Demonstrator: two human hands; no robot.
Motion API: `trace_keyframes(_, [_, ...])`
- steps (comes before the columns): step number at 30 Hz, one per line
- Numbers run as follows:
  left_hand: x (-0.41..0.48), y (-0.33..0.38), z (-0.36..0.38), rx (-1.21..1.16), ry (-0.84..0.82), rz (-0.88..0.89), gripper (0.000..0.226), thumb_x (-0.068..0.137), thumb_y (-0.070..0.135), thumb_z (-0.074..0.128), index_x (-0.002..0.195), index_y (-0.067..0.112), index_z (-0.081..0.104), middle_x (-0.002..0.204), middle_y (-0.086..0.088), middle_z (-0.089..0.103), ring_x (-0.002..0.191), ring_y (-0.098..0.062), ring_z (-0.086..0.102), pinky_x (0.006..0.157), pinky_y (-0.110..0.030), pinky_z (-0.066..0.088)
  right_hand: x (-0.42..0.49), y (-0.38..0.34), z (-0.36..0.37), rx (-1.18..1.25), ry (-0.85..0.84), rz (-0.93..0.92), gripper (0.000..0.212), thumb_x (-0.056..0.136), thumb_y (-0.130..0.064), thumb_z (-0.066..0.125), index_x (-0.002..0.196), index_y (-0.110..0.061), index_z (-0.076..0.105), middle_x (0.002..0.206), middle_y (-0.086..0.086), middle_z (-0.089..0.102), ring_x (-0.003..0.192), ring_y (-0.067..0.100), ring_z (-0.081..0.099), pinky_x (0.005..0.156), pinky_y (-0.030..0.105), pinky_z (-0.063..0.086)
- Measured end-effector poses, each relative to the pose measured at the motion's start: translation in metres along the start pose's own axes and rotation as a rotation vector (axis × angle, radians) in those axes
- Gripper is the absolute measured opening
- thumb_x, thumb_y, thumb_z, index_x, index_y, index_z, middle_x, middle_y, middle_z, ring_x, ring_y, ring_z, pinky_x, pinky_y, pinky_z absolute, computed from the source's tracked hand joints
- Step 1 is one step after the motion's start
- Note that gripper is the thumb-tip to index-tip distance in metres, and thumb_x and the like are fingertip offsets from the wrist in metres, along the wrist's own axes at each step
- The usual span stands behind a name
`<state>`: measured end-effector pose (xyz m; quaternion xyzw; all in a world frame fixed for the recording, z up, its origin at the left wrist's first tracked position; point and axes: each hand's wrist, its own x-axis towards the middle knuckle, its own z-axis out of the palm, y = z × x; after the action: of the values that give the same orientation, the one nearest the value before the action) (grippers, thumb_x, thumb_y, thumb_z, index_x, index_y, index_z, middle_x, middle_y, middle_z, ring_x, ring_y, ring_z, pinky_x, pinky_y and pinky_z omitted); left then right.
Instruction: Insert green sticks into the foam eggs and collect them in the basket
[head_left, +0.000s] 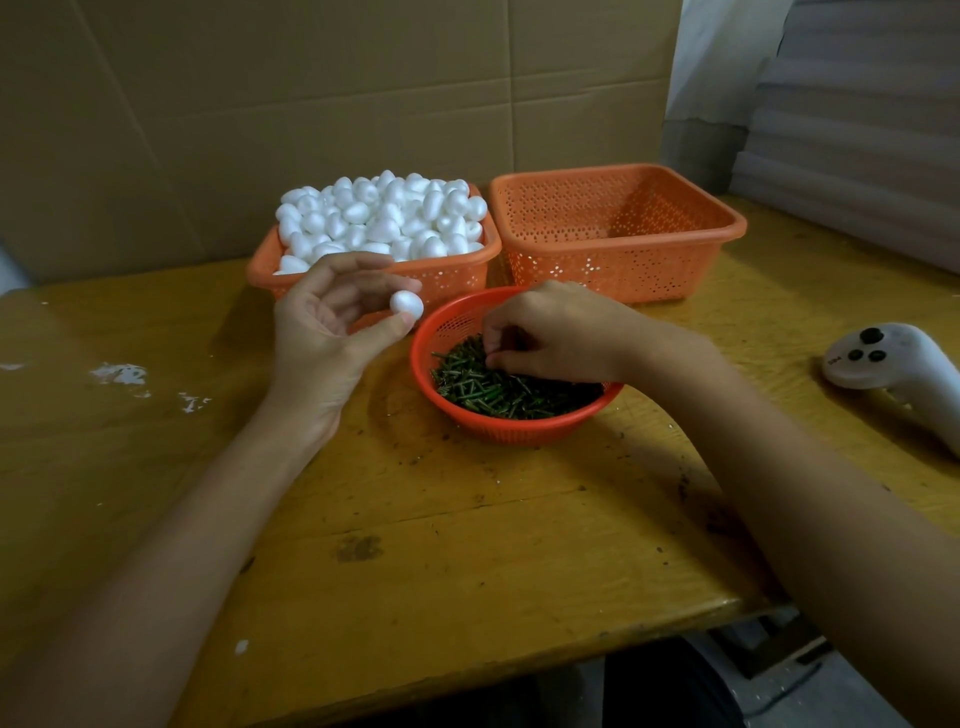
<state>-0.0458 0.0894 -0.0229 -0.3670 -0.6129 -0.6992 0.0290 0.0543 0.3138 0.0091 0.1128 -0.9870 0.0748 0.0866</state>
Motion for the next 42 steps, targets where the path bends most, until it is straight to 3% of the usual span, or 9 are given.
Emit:
trace_keyframes(5, [-0.0023, -0.0001, 0.0038, 0.028, -0.012, 0.016, 0.056, 0.083, -0.003, 0.084, 0.131, 0.009, 0.057, 0.108, -0.009, 0.080, 0.112, -0.029, 0.074, 0.097, -0.032, 0.057, 0.0001, 0.0003, 0.0001, -0.001, -0.002, -0.003, 0.009, 0.096, -0.032, 0.069, 0.103, -0.029, 0.073, 0.101, -0.012, 0.074, 0.097, 0.014, 0.066, 0.089, 0.038, 0.051])
trace_keyframes(14, [-0.0021, 0.0006, 0.0034, 0.031, -0.007, 0.013, 0.056, 0.083, -0.002, 0.086, 0.132, 0.005, 0.058, 0.108, -0.009, 0.080, 0.115, -0.027, 0.074, 0.097, -0.031, 0.057, 0.0007, 0.0011, 0.0002, 0.002, -0.010, -0.003, 0.009, 0.097, -0.034, 0.068, 0.103, -0.029, 0.072, 0.101, -0.012, 0.073, 0.096, 0.013, 0.066, 0.089, 0.040, 0.052])
trace_keyframes(20, [-0.0019, 0.0019, 0.0034, -0.017, 0.026, -0.035, 0.052, 0.083, 0.008, 0.088, 0.129, 0.016, 0.064, 0.107, -0.011, 0.081, 0.108, -0.031, 0.077, 0.098, -0.045, 0.061, 0.0006, 0.0013, 0.0006, 0.006, -0.008, -0.004, 0.009, 0.097, -0.033, 0.068, 0.103, -0.030, 0.072, 0.102, -0.014, 0.073, 0.098, 0.011, 0.066, 0.090, 0.038, 0.052])
trace_keyframes(24, [-0.0022, 0.0014, 0.0024, -0.026, 0.025, -0.050, 0.054, 0.081, 0.016, 0.090, 0.128, 0.019, 0.065, 0.106, -0.011, 0.081, 0.100, -0.032, 0.079, 0.091, -0.041, 0.063, 0.0006, 0.0013, 0.0002, 0.005, -0.009, -0.003, 0.008, 0.097, -0.033, 0.068, 0.103, -0.029, 0.072, 0.102, -0.014, 0.073, 0.097, 0.011, 0.066, 0.090, 0.038, 0.052])
trace_keyframes(29, [-0.0007, -0.0018, 0.0004, -0.036, 0.022, -0.042, 0.046, 0.085, 0.009, 0.086, 0.126, 0.016, 0.067, 0.104, -0.013, 0.081, 0.089, -0.033, 0.080, 0.082, -0.038, 0.065, 0.0006, 0.0011, 0.0006, 0.003, -0.005, -0.005, 0.009, 0.097, -0.033, 0.068, 0.104, -0.029, 0.072, 0.102, -0.014, 0.073, 0.098, 0.011, 0.066, 0.090, 0.037, 0.051])
trace_keyframes(37, [0.0001, -0.0022, 0.0011, -0.069, 0.013, -0.026, 0.016, 0.092, 0.003, 0.077, 0.108, 0.002, 0.076, 0.106, -0.020, 0.079, 0.095, -0.038, 0.077, 0.080, -0.041, 0.065, -0.0009, -0.0004, -0.0011, -0.001, -0.016, -0.010, 0.011, 0.097, -0.032, 0.068, 0.105, -0.027, 0.073, 0.103, -0.010, 0.074, 0.098, 0.014, 0.067, 0.089, 0.038, 0.052])
trace_keyframes(42, [-0.0002, -0.0027, 0.0007, -0.095, 0.027, -0.046, 0.033, 0.082, 0.008, 0.087, 0.113, 0.004, 0.076, 0.109, -0.019, 0.079, 0.100, -0.039, 0.077, 0.090, -0.045, 0.064, -0.0009, -0.0024, -0.0022, 0.000, -0.023, 0.000, 0.011, 0.098, -0.033, 0.067, 0.106, -0.027, 0.072, 0.104, -0.009, 0.074, 0.099, 0.015, 0.066, 0.091, 0.040, 0.051])
